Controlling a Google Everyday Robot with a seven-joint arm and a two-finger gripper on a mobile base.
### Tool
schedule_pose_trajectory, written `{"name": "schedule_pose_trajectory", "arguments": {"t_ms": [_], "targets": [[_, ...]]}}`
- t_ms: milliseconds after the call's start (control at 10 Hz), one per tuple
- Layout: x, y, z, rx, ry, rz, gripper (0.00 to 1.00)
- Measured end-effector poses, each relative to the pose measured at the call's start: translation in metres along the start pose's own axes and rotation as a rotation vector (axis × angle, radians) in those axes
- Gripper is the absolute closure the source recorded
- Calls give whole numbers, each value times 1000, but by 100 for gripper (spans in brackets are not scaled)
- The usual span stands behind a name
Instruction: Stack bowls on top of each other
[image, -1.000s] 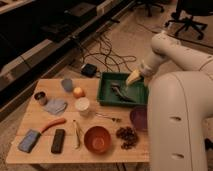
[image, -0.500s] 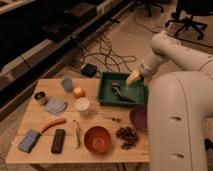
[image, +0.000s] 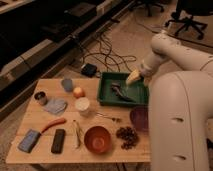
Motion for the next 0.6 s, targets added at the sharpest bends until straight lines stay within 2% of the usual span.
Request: {"name": "schedule_pose_trajectory", "arguments": {"t_ms": [300, 600], "targets": [[22, -22, -10, 1, -30, 32, 28], [45, -37, -9, -14, -20, 52, 28]]}}
